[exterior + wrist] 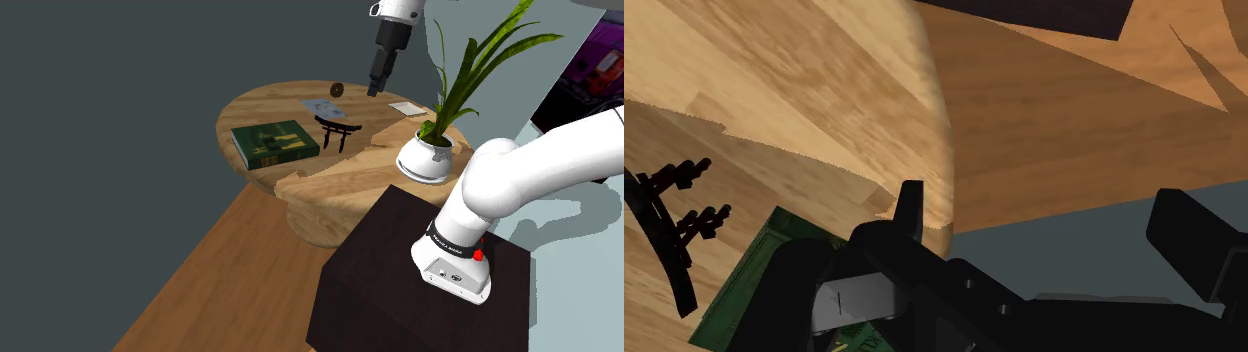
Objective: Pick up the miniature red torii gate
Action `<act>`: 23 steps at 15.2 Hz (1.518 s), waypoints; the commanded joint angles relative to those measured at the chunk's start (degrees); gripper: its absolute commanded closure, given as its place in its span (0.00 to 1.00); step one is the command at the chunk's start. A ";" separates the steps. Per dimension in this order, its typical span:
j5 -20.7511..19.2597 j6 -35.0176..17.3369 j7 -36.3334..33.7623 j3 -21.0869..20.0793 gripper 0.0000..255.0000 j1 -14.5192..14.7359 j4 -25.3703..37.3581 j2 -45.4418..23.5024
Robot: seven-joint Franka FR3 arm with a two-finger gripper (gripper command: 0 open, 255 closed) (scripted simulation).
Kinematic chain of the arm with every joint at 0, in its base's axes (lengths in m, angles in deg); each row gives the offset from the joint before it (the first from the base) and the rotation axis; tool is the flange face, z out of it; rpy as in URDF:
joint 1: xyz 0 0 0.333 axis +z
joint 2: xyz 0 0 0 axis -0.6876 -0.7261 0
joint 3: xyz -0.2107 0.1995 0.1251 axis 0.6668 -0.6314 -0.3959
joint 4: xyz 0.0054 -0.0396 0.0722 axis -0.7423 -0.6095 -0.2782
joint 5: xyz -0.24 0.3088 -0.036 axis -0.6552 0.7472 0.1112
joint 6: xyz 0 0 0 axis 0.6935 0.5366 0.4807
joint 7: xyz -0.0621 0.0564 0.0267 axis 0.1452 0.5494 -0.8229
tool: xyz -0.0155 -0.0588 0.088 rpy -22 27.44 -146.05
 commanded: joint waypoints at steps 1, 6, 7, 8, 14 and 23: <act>-0.84 -2.24 3.07 2.36 0.00 -0.30 0.47 -3.31; -1.55 -7.23 10.16 7.63 0.00 -0.58 2.49 -11.97; -1.48 -8.14 11.61 8.66 0.00 -0.57 3.13 -13.88; -1.34 -9.02 13.08 9.67 0.00 -0.55 3.86 -15.85; 1.37 -13.21 22.37 15.17 0.00 -0.49 9.84 -28.81; 10.45 -14.70 36.67 19.32 0.00 -3.36 24.32 -51.09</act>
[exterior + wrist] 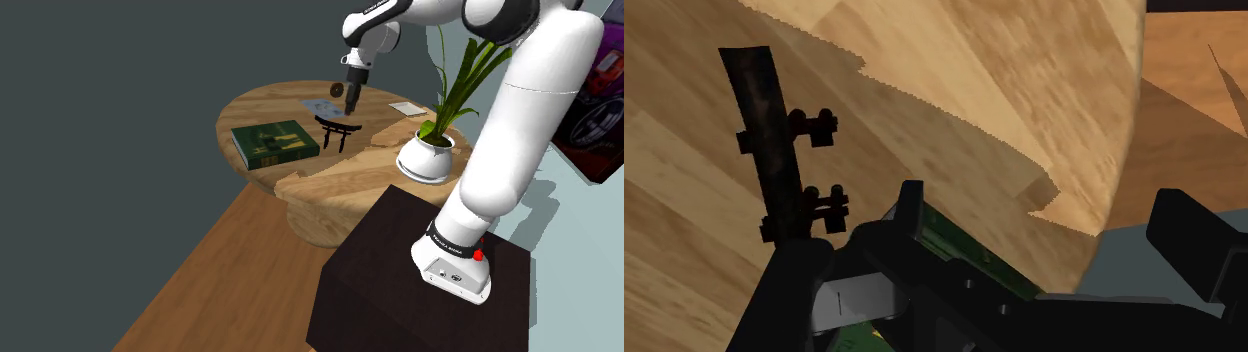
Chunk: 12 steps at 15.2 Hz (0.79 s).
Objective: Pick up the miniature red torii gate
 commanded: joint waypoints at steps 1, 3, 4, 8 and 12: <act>2.22 0.36 2.75 0.12 0.00 -1.17 3.91 -5.04; 4.29 1.02 5.23 -0.10 0.00 -2.79 8.26 -10.17; 5.24 1.45 6.32 -0.33 0.00 -3.70 10.58 -12.73; 8.44 3.80 9.71 -1.63 0.00 -7.67 21.00 -23.05; 10.26 5.68 11.30 -3.06 0.00 -10.97 29.90 -31.23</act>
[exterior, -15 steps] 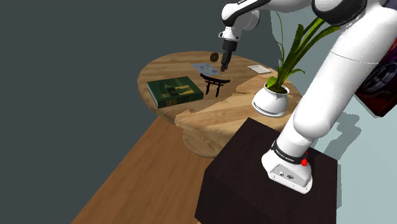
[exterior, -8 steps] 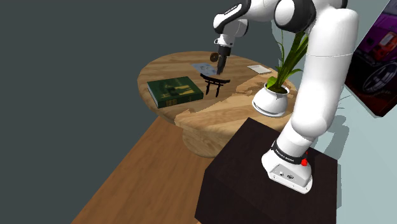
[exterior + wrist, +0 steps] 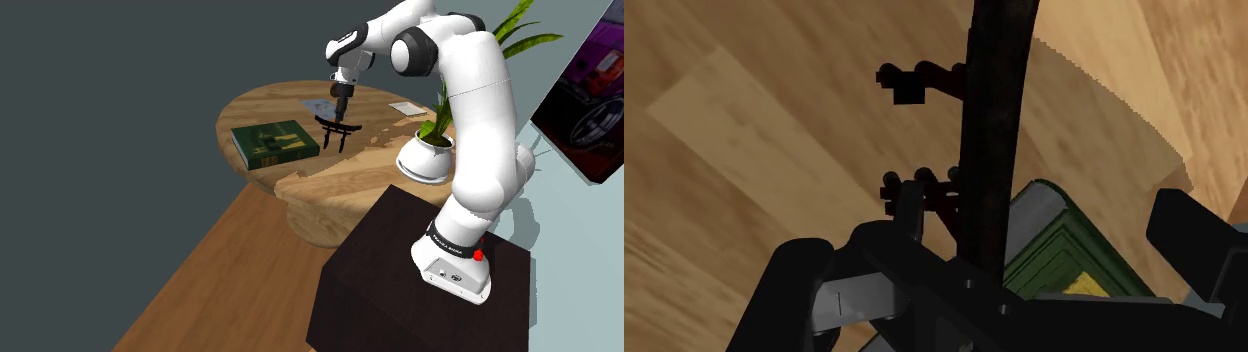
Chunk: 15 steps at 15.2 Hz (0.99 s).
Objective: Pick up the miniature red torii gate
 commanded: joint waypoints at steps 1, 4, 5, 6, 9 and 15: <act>0.50 -0.39 0.46 -0.39 0.00 -0.60 1.29 -1.88; 0.96 -1.95 0.89 -0.68 0.00 -0.70 0.75 -2.99; 1.11 -2.46 1.03 -0.78 0.00 -0.74 0.59 -3.38; 1.27 -2.96 1.18 -0.89 0.00 -0.79 0.46 -3.78; 1.36 -3.25 1.26 -0.95 0.00 -0.81 0.38 -4.01; 1.35 -3.24 1.29 -0.93 1.00 -0.82 0.32 -3.95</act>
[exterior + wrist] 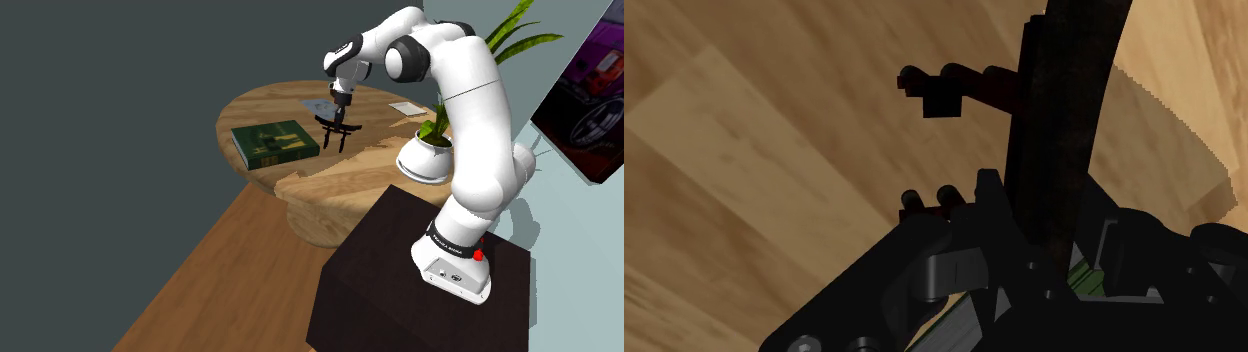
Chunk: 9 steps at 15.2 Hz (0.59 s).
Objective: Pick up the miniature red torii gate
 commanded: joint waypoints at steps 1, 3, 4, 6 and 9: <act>0.00 0.02 0.00 -0.02 1.00 0.00 -0.02 -0.05; 0.00 0.02 0.01 -0.02 1.00 -0.02 0.00 -0.07; 0.02 -0.01 -0.03 -0.03 1.00 0.02 0.00 -0.09; -0.30 0.99 -0.31 0.18 1.00 0.11 0.25 0.72; -0.76 2.54 -0.74 0.47 1.00 0.22 0.79 1.84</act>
